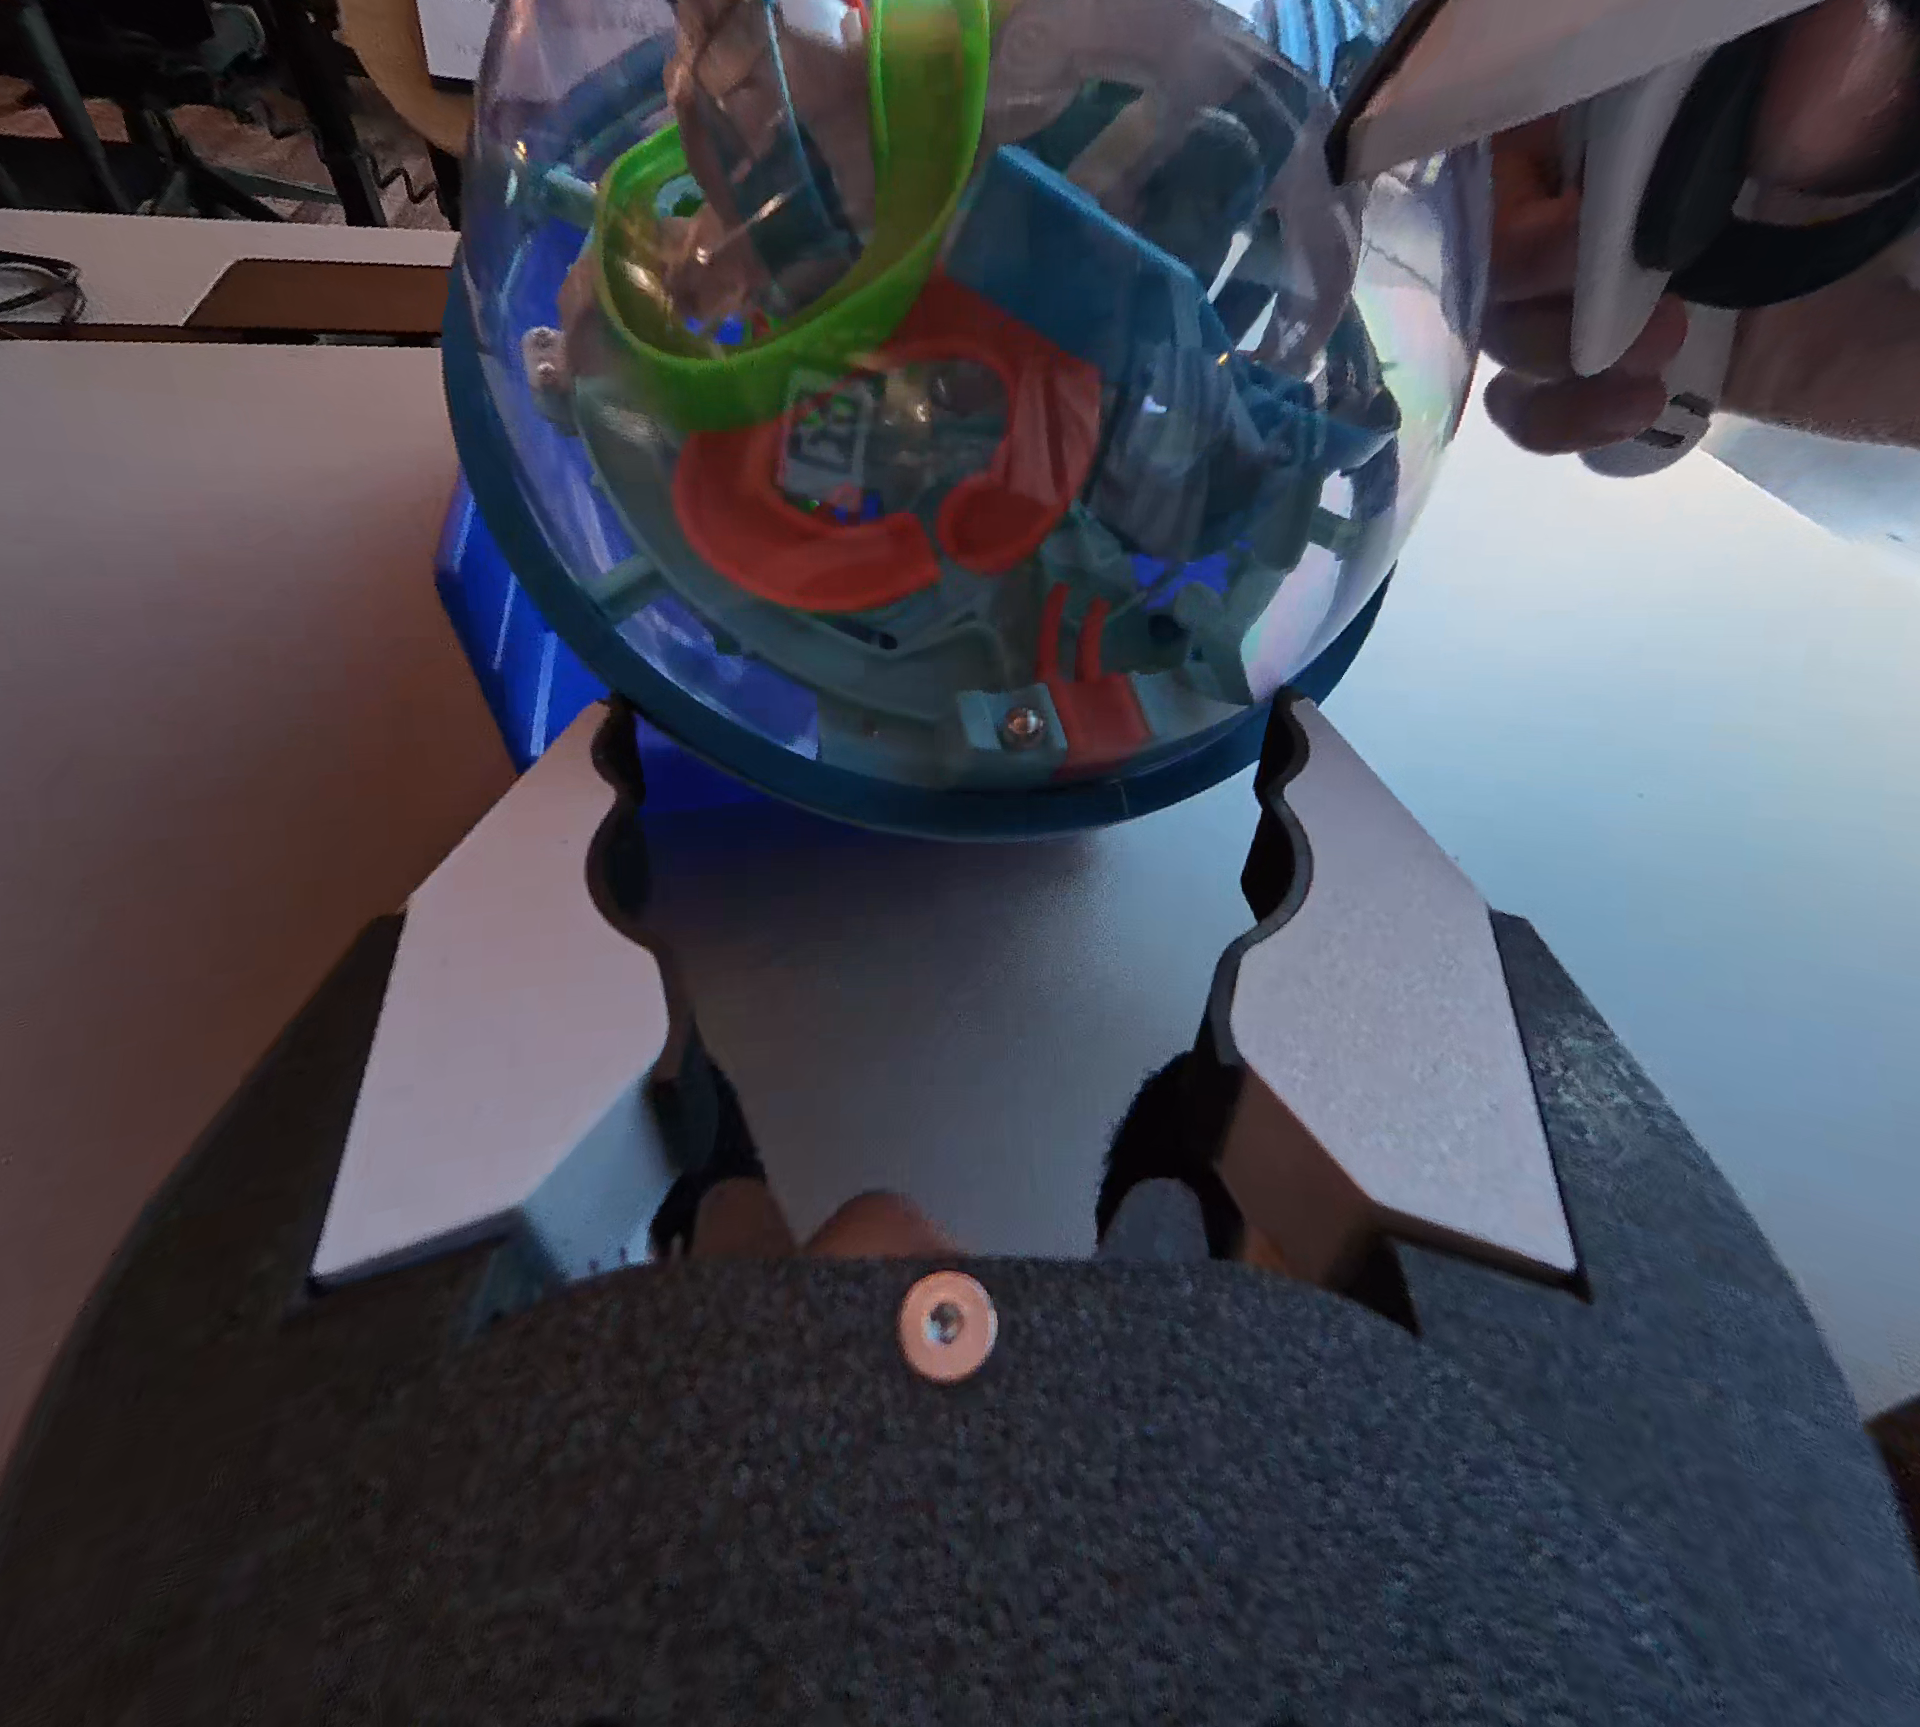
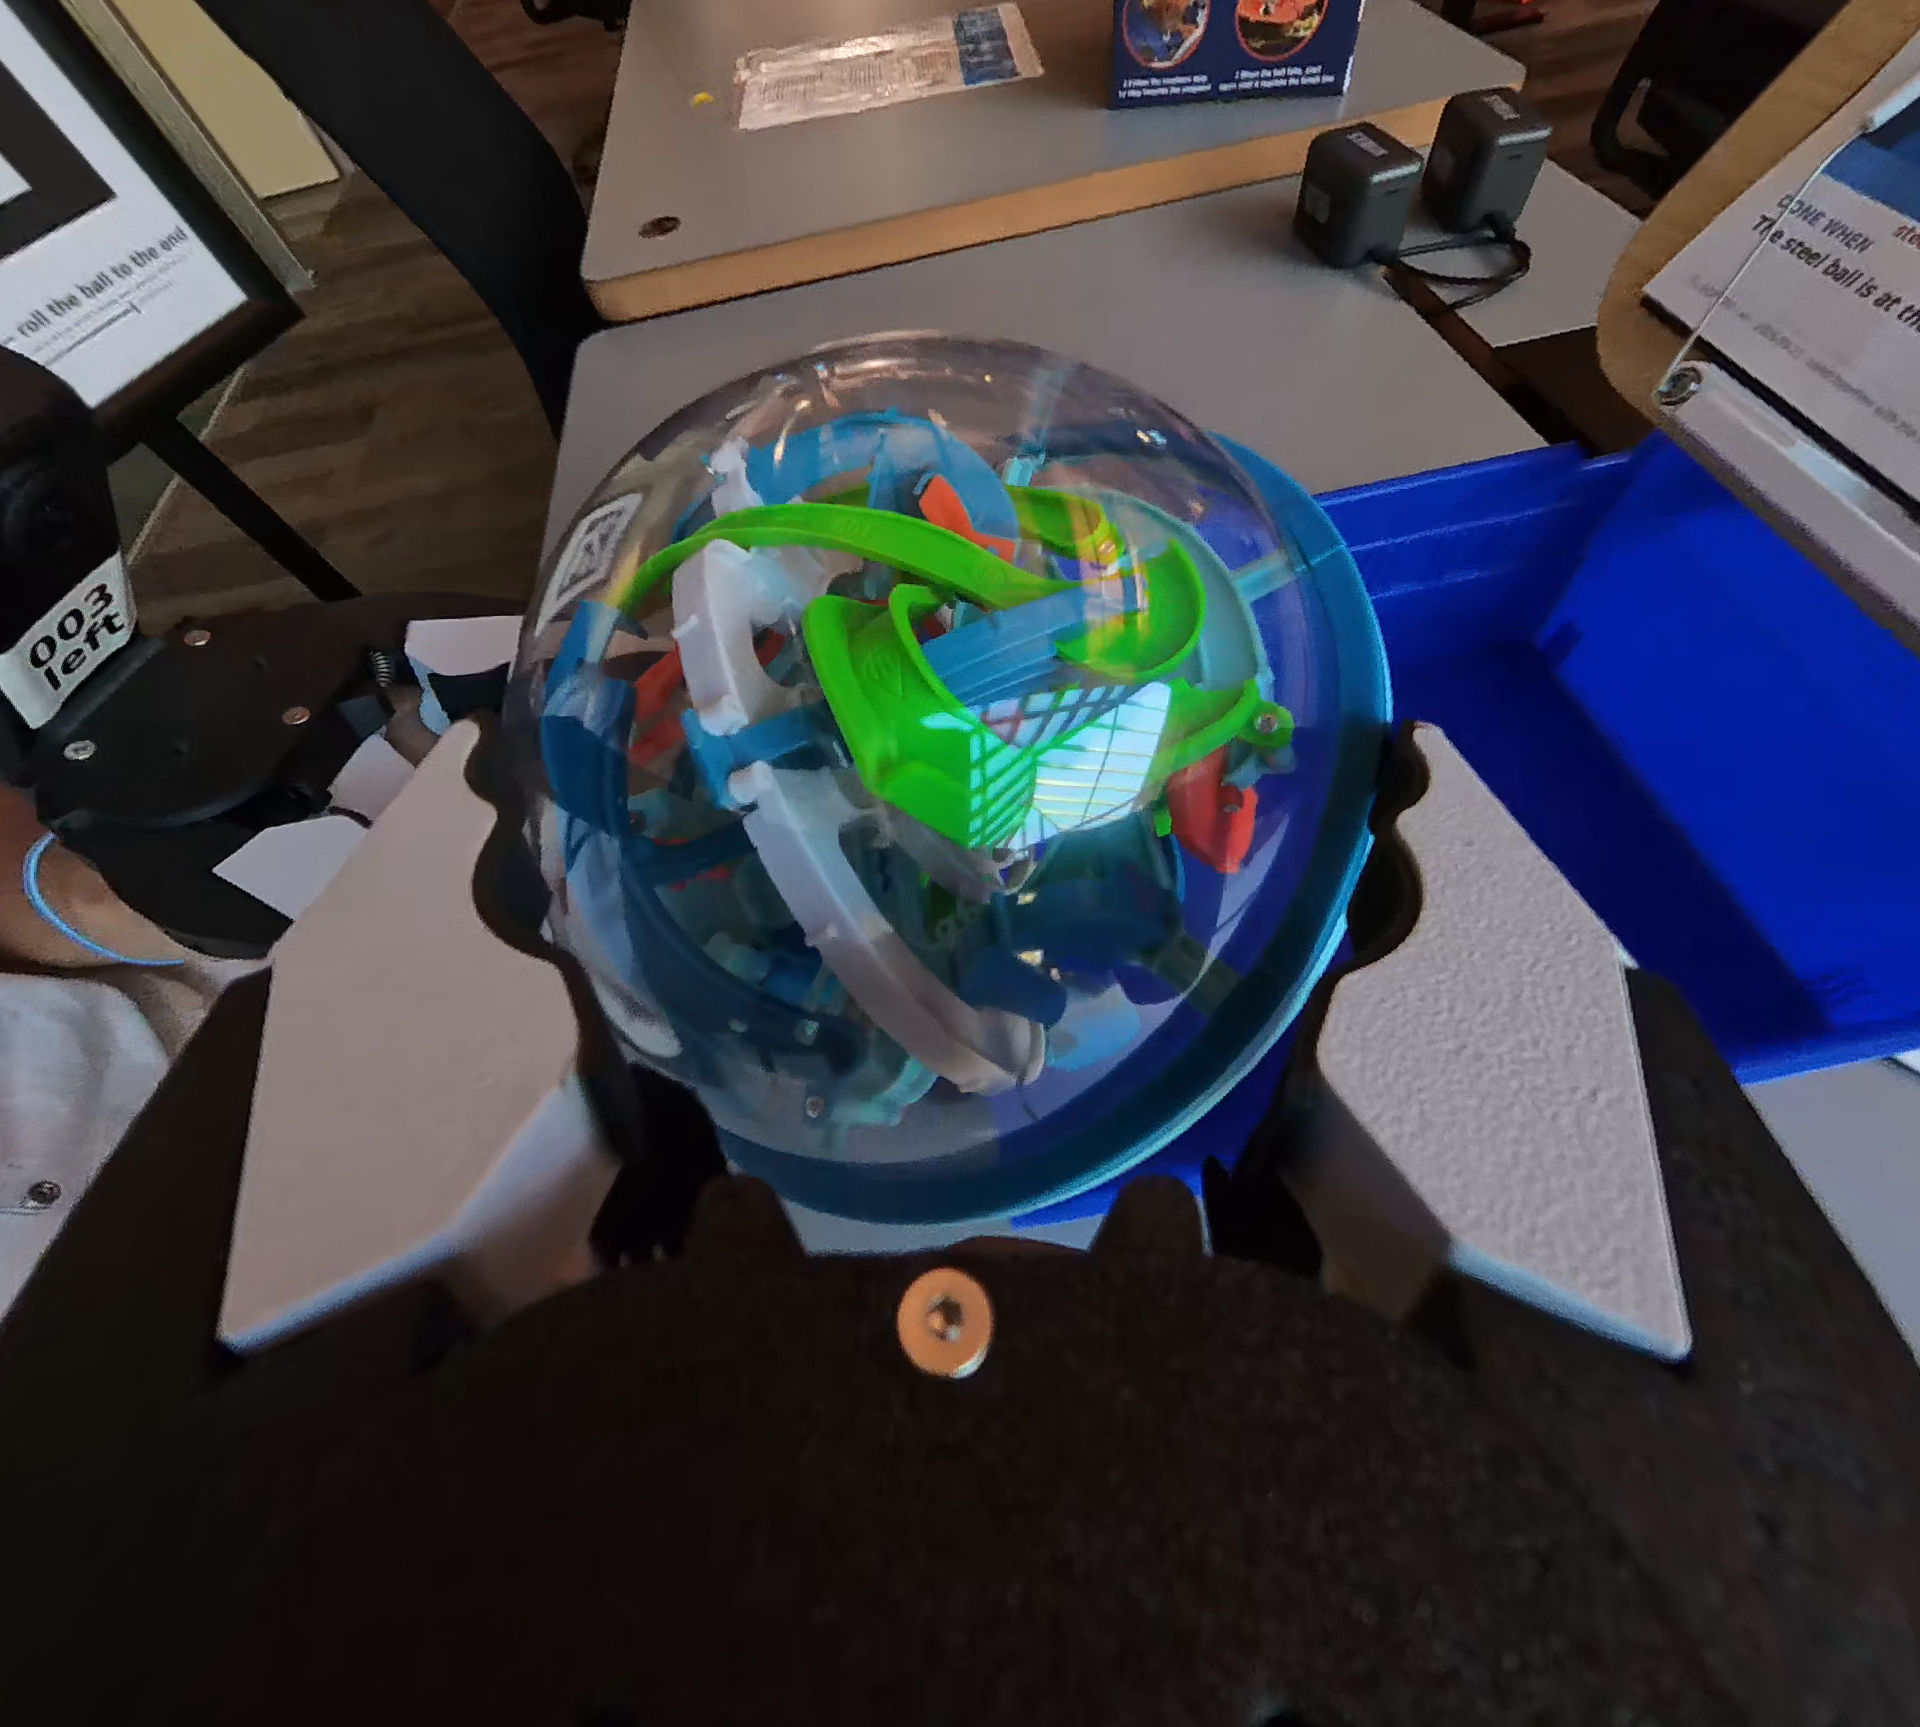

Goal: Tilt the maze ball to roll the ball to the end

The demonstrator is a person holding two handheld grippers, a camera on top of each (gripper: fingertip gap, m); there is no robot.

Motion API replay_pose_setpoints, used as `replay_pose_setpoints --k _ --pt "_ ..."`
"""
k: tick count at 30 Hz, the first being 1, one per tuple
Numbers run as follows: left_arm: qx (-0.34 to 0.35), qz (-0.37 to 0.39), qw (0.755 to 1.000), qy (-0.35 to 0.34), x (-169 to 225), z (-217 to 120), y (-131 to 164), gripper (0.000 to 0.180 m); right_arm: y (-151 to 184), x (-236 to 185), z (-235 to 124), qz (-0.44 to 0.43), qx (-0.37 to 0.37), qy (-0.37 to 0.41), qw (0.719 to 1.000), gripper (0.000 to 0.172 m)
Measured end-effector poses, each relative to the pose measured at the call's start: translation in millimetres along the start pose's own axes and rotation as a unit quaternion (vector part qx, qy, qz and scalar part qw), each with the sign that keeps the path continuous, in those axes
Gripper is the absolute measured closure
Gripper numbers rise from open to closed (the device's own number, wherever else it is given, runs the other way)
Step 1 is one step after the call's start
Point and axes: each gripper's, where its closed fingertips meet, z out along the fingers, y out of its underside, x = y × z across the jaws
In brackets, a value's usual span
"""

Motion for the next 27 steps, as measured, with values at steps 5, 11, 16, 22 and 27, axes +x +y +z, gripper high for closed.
replay_pose_setpoints --k 5,11,16,22,27 --pt "-0.008 0.005 1.0 0.007 16.0 -37.5 20.7 0.064 14.3 -42.4 -9.9 0.005 0.013 0.011 1.0 0.017" --pt "-0.039 0.003 0.999 0.016 34.8 -71.2 68.6 0.062 60.4 -82.9 -12.6 0.033 0.01 0.02 0.999 0.017" --pt "-0.039 0.022 0.999 0.015 44.2 -89.5 90.8 0.061 87.8 -103.6 -15.5 0.062 0.038 0.019 0.997 0.018" --pt "-0.032 0.049 0.998 0.028 47.3 -94.5 89.1 0.063 92.9 -103.9 -20.5 0.081 0.049 0.003 0.995 0.017" --pt "-0.077 0.146 0.977 0.134 43.7 -116.8 95.2 0.075 92.4 -99.6 -20.8 0.077 0.054 -0.034 0.995 0.017"
